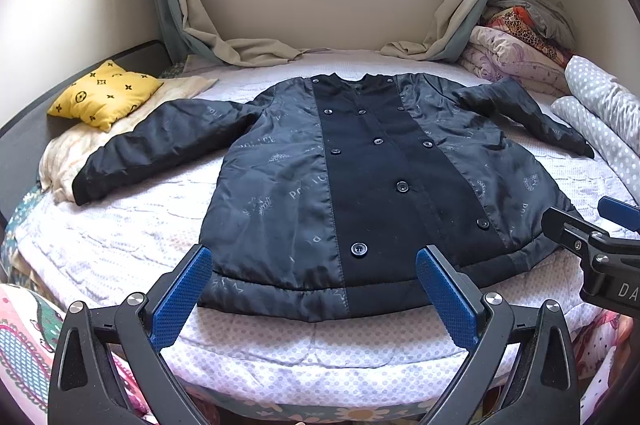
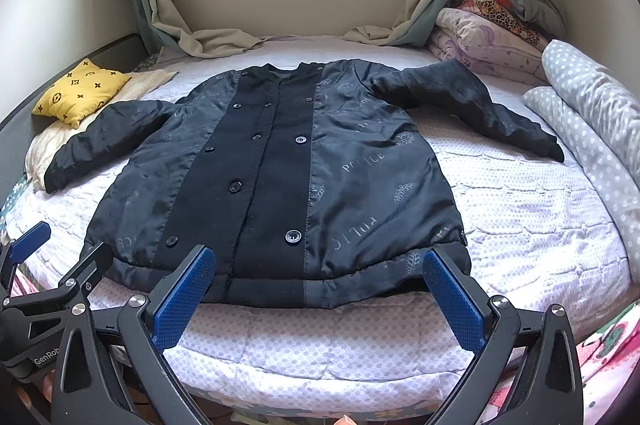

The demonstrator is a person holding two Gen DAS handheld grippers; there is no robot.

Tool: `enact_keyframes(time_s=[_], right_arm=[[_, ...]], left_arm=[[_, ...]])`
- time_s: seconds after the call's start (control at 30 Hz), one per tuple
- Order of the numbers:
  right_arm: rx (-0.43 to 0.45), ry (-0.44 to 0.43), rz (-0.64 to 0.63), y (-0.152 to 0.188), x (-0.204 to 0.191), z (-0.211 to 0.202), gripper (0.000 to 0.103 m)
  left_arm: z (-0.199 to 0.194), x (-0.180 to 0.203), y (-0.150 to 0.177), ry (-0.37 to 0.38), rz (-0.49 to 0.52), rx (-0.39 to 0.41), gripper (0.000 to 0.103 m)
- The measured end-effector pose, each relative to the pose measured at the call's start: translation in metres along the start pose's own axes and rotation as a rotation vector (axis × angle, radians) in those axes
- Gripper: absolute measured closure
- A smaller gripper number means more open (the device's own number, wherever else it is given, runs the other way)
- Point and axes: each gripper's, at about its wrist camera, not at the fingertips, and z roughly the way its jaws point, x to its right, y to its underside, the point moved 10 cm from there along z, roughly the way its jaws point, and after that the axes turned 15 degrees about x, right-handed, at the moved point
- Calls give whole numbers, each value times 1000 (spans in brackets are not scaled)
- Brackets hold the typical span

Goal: Fold large clothes

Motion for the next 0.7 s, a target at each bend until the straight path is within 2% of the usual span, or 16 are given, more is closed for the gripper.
enact_keyframes(time_s=[0.7], right_arm=[[-18, -7, -3, 4, -3, 6, 0]], left_arm=[[4, 3, 6, -3, -6, -7, 0]])
